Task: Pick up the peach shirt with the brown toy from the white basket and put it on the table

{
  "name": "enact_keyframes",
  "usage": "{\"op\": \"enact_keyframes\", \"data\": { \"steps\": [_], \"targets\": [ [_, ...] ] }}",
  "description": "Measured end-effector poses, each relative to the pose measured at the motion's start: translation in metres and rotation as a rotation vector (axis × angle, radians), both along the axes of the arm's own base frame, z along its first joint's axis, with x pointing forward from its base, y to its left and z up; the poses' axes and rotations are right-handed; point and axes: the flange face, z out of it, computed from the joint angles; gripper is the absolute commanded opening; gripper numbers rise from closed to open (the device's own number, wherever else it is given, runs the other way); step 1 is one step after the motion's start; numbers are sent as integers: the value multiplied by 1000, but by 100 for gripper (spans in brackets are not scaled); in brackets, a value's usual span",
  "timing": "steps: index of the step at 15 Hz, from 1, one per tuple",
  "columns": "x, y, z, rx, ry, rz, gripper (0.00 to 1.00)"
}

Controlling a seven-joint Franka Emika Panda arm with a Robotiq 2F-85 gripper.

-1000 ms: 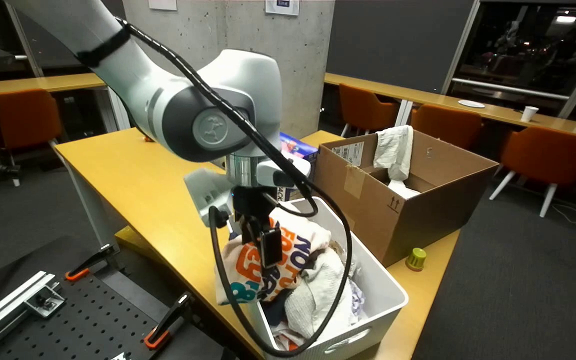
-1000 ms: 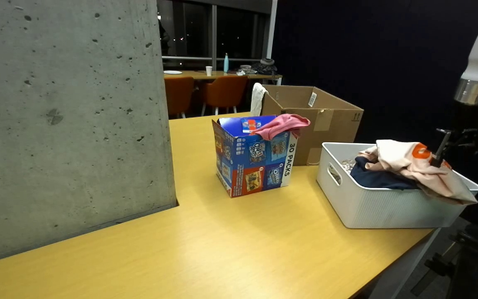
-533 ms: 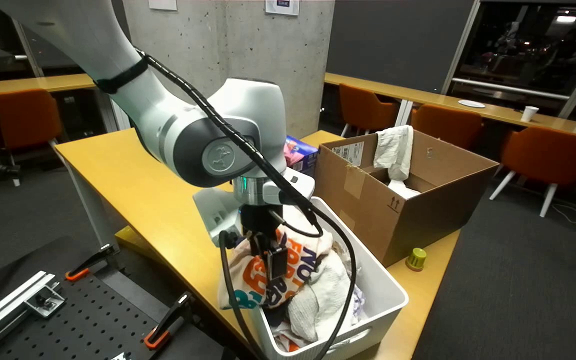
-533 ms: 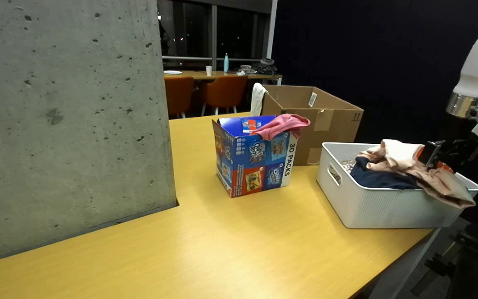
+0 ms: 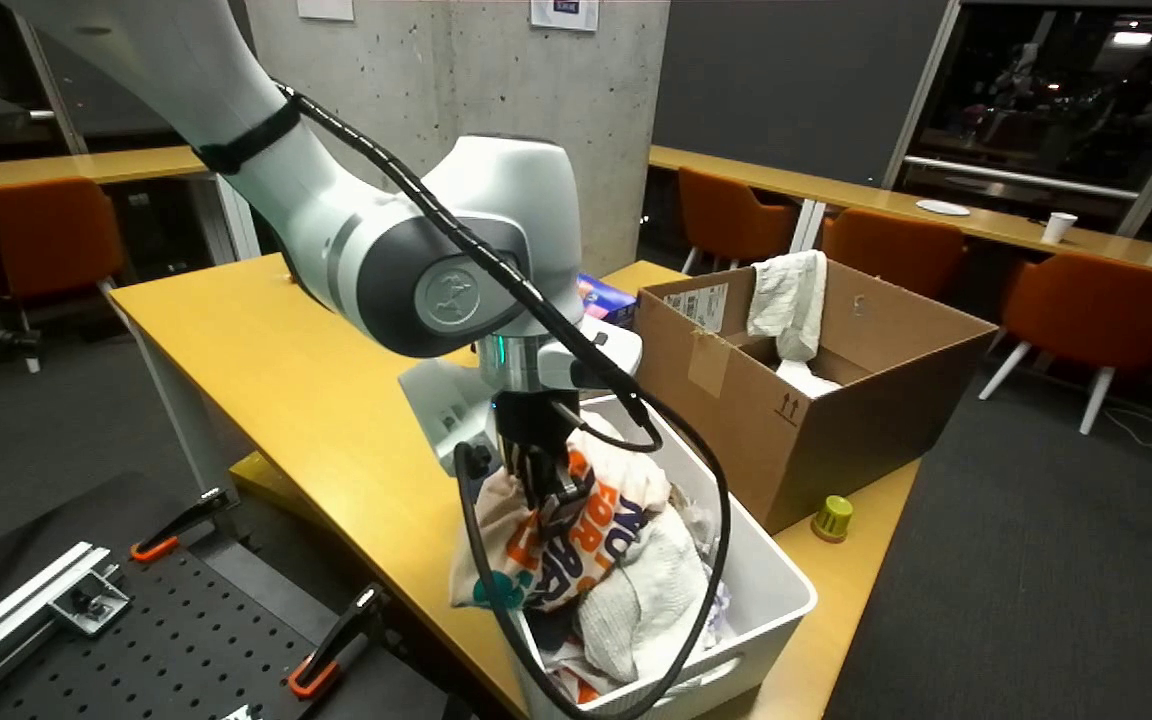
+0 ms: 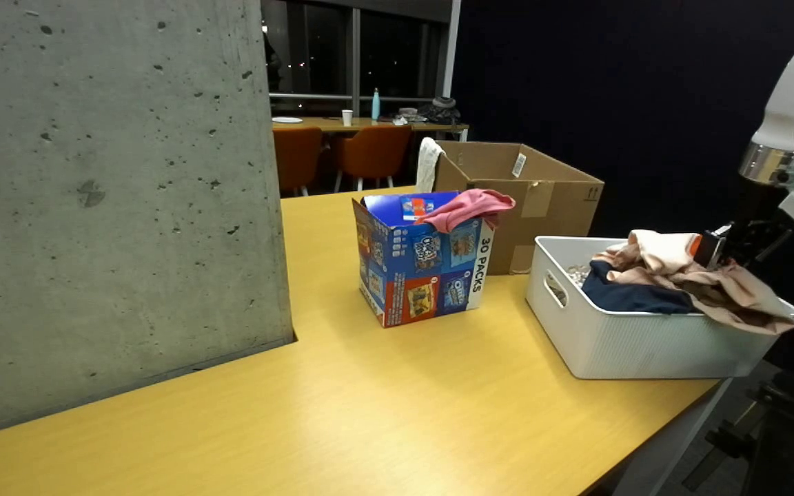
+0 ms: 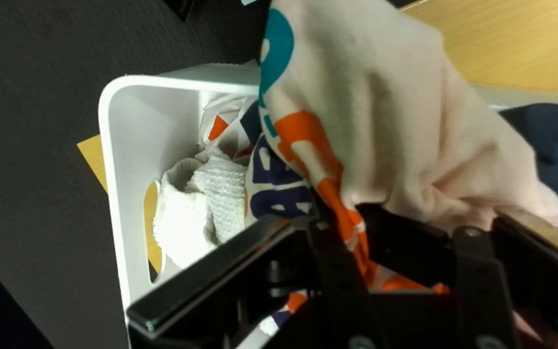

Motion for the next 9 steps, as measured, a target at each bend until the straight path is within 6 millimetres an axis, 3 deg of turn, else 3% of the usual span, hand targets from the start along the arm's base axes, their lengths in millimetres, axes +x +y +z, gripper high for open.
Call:
{"op": "enact_keyframes", "data": {
  "steps": [4, 9],
  "targets": [
    [19, -2, 32, -23, -61, 11, 2],
    [44, 24, 112, -55, -138, 49, 2]
  ]
}}
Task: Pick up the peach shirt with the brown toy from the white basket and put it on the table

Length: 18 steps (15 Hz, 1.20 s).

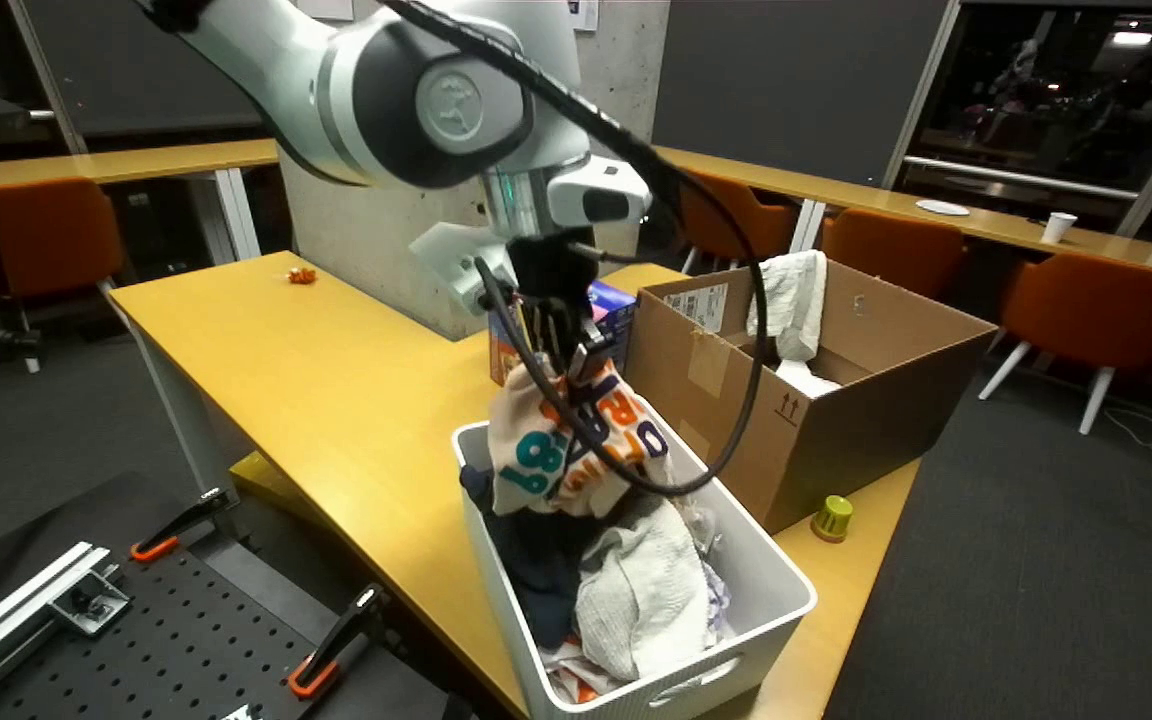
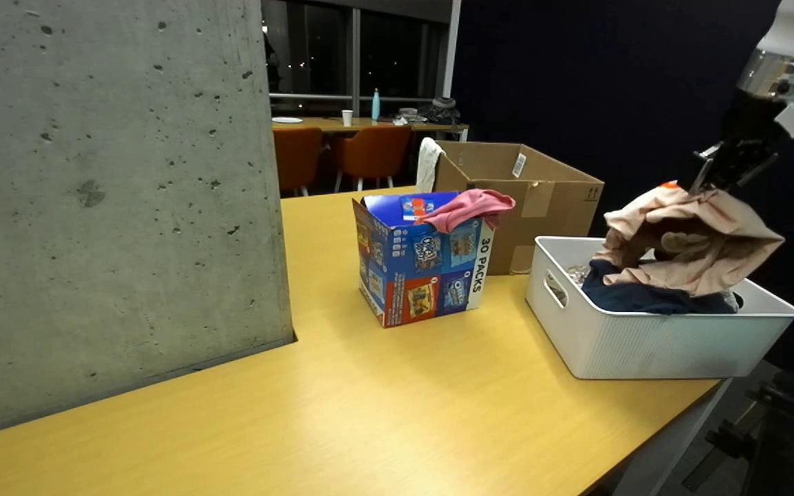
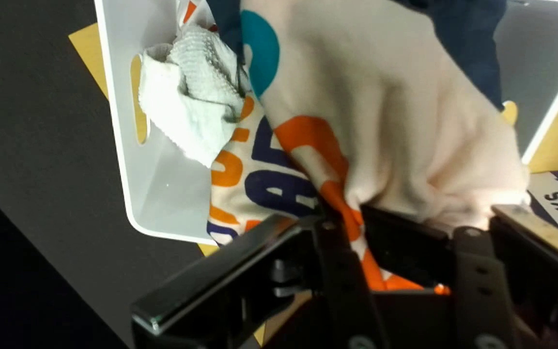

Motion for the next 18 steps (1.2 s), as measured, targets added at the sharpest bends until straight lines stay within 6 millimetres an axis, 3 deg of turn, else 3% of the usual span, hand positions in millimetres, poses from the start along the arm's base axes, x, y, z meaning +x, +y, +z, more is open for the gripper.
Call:
{"op": "enact_keyframes", "data": {
  "steps": [4, 7, 9, 13, 18],
  "targets": [
    [2, 49, 60, -13, -38, 63, 2],
    [4, 109, 90, -5, -39, 155, 2],
    [7, 157, 97, 3, -30, 227, 2],
    [10, 241, 85, 24, -3, 357, 2],
    [9, 304, 21, 50, 114, 468, 2]
  ]
}}
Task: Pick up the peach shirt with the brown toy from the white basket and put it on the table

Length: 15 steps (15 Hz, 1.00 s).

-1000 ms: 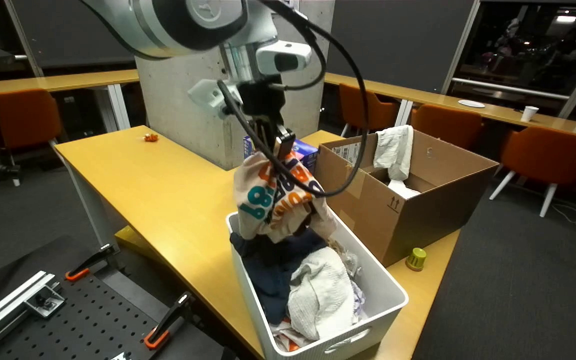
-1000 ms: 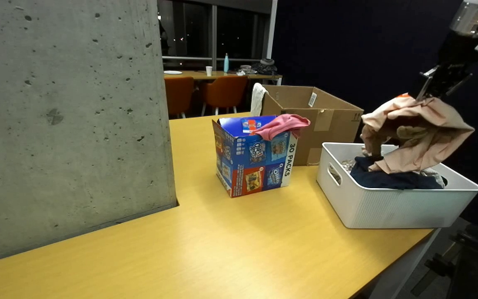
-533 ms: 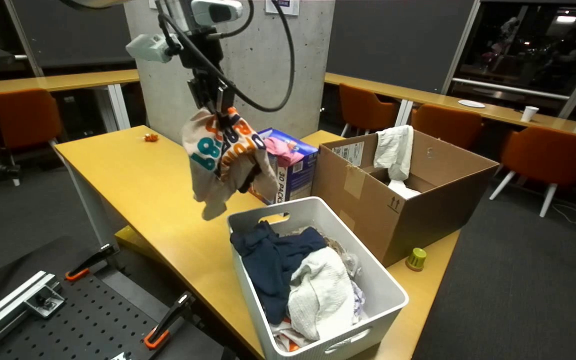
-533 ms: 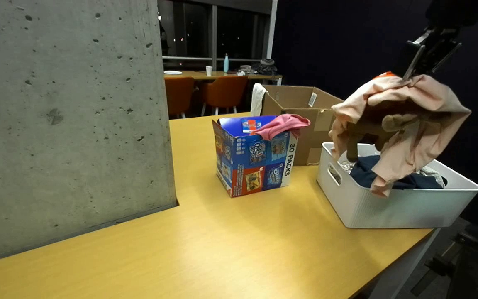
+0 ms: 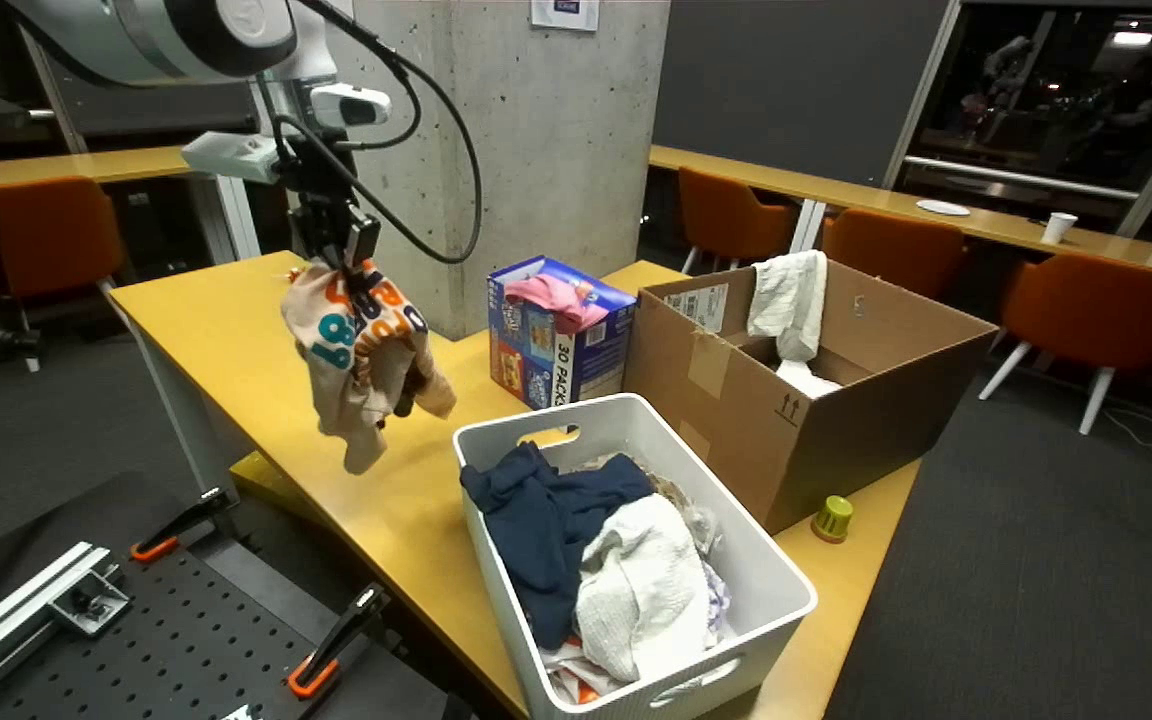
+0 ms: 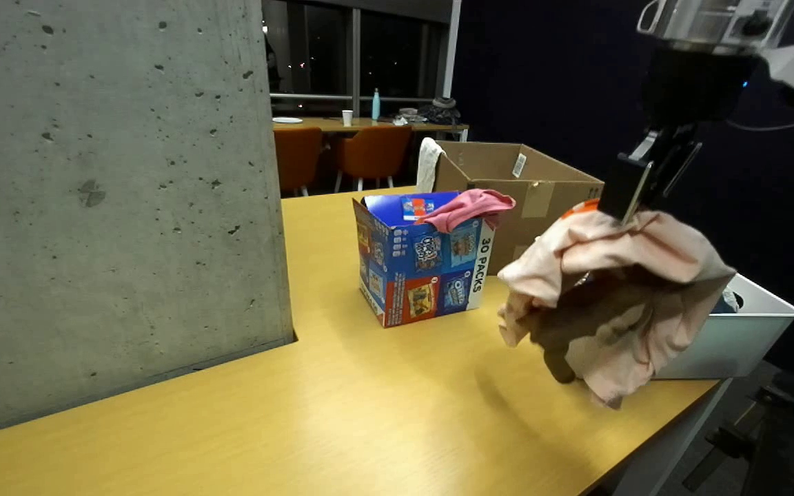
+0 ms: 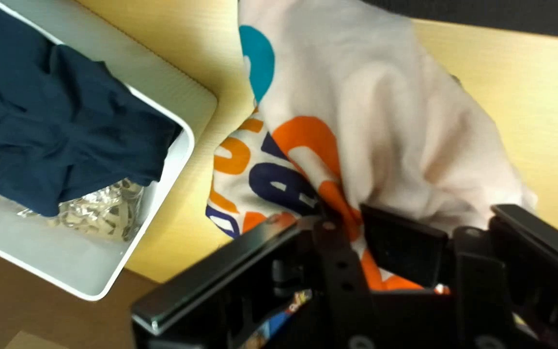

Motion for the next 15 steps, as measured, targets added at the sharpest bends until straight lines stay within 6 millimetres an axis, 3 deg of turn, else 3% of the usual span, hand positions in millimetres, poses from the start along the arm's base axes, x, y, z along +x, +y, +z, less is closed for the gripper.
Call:
{"op": "enact_keyframes", "data": {
  "steps": [2, 3, 4, 5, 9, 15],
  "targets": [
    [-2, 17, -28, -5, 50, 33, 2],
    [-3, 24, -39, -7, 71, 47, 12],
    [-4, 30, -49, -9, 89, 58, 34],
    [-4, 34, -57, -10, 102, 66, 5],
    [3, 36, -72, -19, 123, 74, 2],
    [27, 16, -74, -20, 109, 31, 2]
  ]
}}
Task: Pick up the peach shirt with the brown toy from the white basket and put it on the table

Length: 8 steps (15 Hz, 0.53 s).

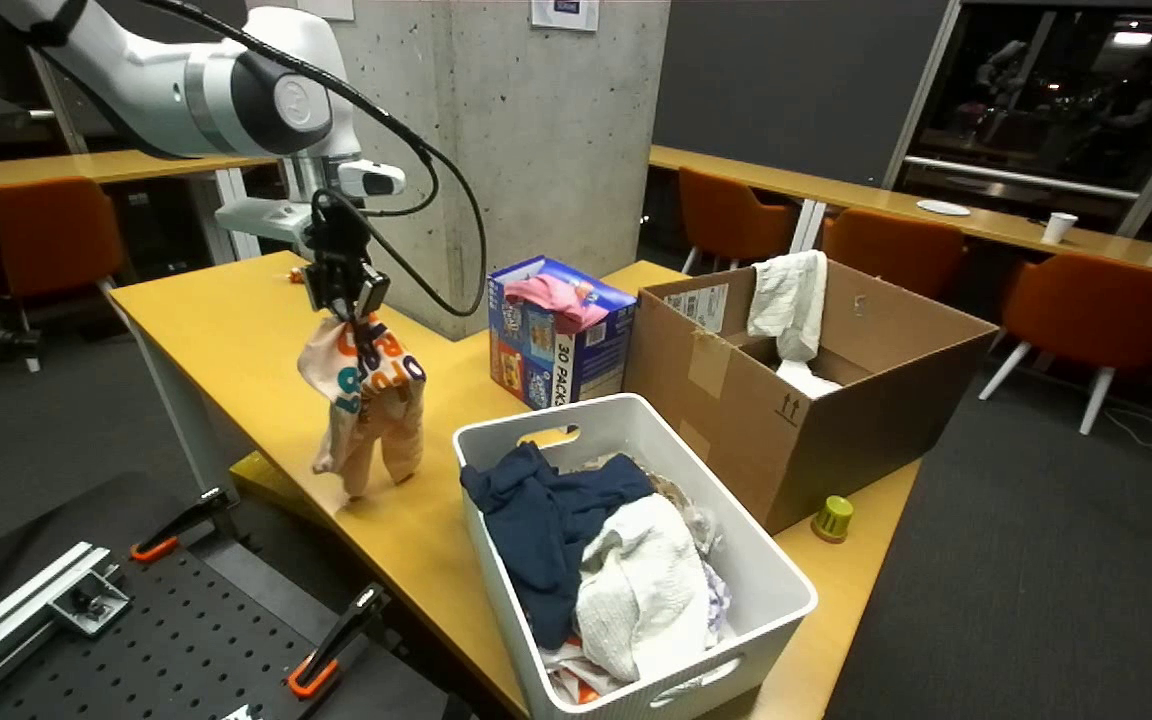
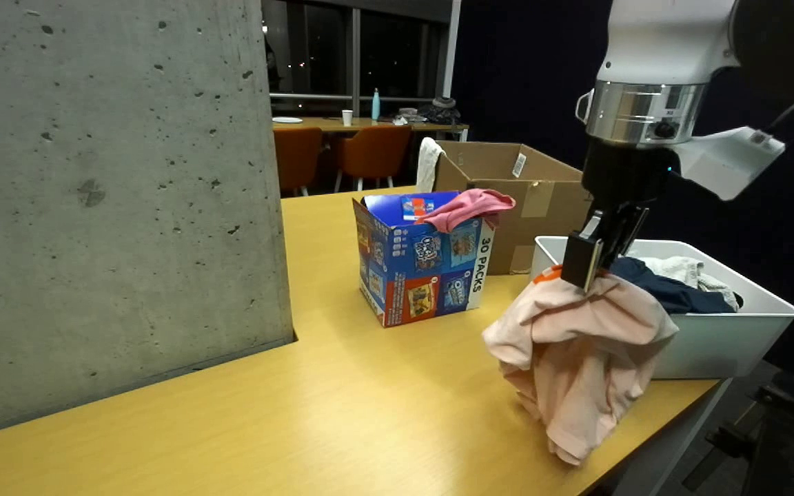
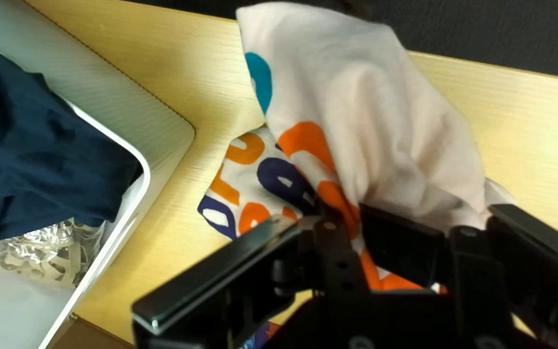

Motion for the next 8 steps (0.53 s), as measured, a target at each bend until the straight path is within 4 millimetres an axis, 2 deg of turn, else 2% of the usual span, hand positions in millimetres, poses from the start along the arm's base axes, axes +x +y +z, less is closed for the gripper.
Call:
{"op": "enact_keyframes", "data": {
  "steps": [4, 8],
  "targets": [
    [31, -15, 0, 2, -31, -24, 2],
    [61, -7, -12, 31, -101, -3, 2]
  ]
}}
